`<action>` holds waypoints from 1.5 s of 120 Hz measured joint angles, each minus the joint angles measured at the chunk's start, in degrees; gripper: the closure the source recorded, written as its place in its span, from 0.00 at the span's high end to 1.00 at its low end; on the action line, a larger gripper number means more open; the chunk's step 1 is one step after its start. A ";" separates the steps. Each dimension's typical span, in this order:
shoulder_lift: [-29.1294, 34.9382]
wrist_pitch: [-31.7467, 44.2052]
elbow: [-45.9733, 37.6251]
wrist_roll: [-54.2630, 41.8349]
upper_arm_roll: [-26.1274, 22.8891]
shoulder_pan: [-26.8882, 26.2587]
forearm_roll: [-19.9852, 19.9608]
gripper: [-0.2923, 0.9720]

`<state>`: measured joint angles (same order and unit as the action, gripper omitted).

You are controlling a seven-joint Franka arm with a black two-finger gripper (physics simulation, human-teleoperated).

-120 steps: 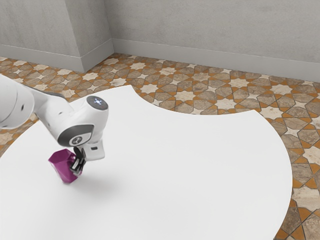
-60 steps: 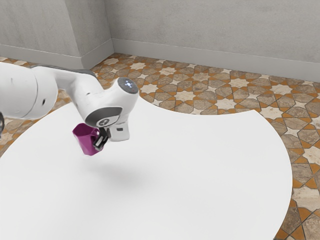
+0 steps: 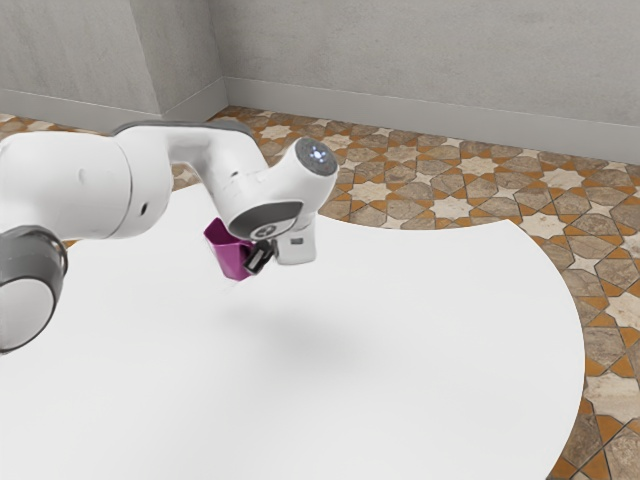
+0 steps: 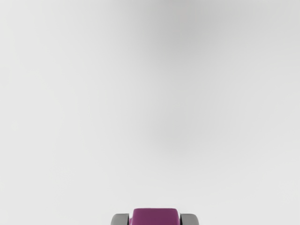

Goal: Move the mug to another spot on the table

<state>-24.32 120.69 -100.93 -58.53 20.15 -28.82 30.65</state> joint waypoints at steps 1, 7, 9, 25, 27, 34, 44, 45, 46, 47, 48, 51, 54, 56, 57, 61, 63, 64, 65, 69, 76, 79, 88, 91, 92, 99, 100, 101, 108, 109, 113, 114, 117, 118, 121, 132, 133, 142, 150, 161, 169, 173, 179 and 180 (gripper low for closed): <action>-0.13 0.01 0.26 0.00 0.00 -0.04 0.00 0.22; -0.89 0.10 1.57 -0.02 -0.01 -0.24 0.00 0.22; -1.14 0.12 1.92 -0.02 -0.01 -0.32 -0.01 0.22; -2.91 0.71 3.50 -0.02 -0.90 -0.58 -0.10 0.22; -3.22 0.79 3.60 -0.01 -0.99 -0.58 -0.13 0.22; -4.21 1.14 3.77 0.01 -1.15 -0.55 -0.50 0.22; -5.52 1.72 3.77 0.04 -1.22 -0.40 -1.15 0.22; -5.64 1.77 3.76 0.04 -1.22 -0.37 -1.23 0.22; -5.75 1.81 3.75 0.04 -1.23 -0.33 -1.29 0.22; -5.84 1.86 3.74 0.04 -1.23 -0.29 -1.36 0.22; -5.92 1.90 3.73 0.05 -1.23 -0.25 -1.42 0.22; -6.19 2.05 3.71 0.05 -1.23 -0.15 -1.58 0.22; -6.39 2.26 3.66 0.06 -1.24 -0.07 -1.73 0.22; -6.52 2.41 3.59 0.06 -1.24 0.00 -1.91 0.22; -6.60 2.48 3.57 0.06 -1.24 0.04 -2.00 0.22; -6.84 2.77 3.50 0.06 -1.24 0.16 -2.36 0.22; -6.93 2.94 3.48 0.06 -1.24 0.20 -2.50 0.22; -6.97 3.02 3.47 0.06 -1.24 0.21 -2.56 0.22; -7.04 3.10 3.46 0.06 -1.24 0.23 -2.62 0.22; -7.28 3.39 3.43 0.07 -1.25 0.25 -2.83 0.22; -7.67 4.01 3.33 0.08 -1.39 0.30 -3.20 0.22; -7.92 4.28 3.26 0.09 -1.43 0.32 -3.35 0.22; -8.54 5.12 2.71 0.11 -1.49 0.42 -3.95 0.22; -8.62 5.46 2.39 0.12 -1.50 0.51 -4.12 0.22; -8.66 5.56 2.31 0.13 -1.50 0.56 -4.16 0.22; -9.17 6.23 2.00 0.15 -1.50 0.81 -4.41 0.22; -9.24 6.32 1.97 0.16 -1.50 0.83 -4.44 0.22; -9.30 6.40 1.95 0.16 -1.50 0.85 -4.47 0.22; -9.61 6.88 1.88 0.18 -1.50 0.93 -4.60 0.22; -9.65 6.94 1.87 0.18 -1.50 0.94 -4.62 0.22; -9.80 7.21 1.86 0.19 -1.50 0.92 -4.67 0.22; -9.83 7.28 1.86 0.19 -1.50 0.92 -4.68 0.22; -9.89 7.47 1.85 0.20 -1.51 0.91 -4.71 0.22; -9.91 7.52 1.85 0.21 -1.51 0.90 -4.72 0.22; -9.94 7.68 1.85 0.21 -1.51 0.90 -4.75 0.22; -10.03 8.12 1.84 0.24 -1.58 0.89 -4.80 0.23; -10.03 8.14 1.84 0.24 -1.58 0.89 -4.81 0.23; -10.03 8.26 1.85 0.15 -1.60 0.88 -4.93 0.30; -10.04 8.25 1.86 0.00 -1.60 0.87 -5.06 0.39; -10.04 8.21 1.86 -0.19 -1.61 0.87 -5.16 0.51; -10.01 8.10 1.86 -0.31 -1.61 0.87 -5.23 0.58; -10.00 8.03 1.86 -0.36 -1.64 0.87 -5.30 0.61; -10.00 7.92 1.86 -0.43 -1.67 0.85 -5.60 0.64; -10.00 7.91 1.86 -0.45 -1.68 0.84 -5.67 0.65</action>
<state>-34.32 128.60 -99.07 -58.98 18.47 -27.98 24.98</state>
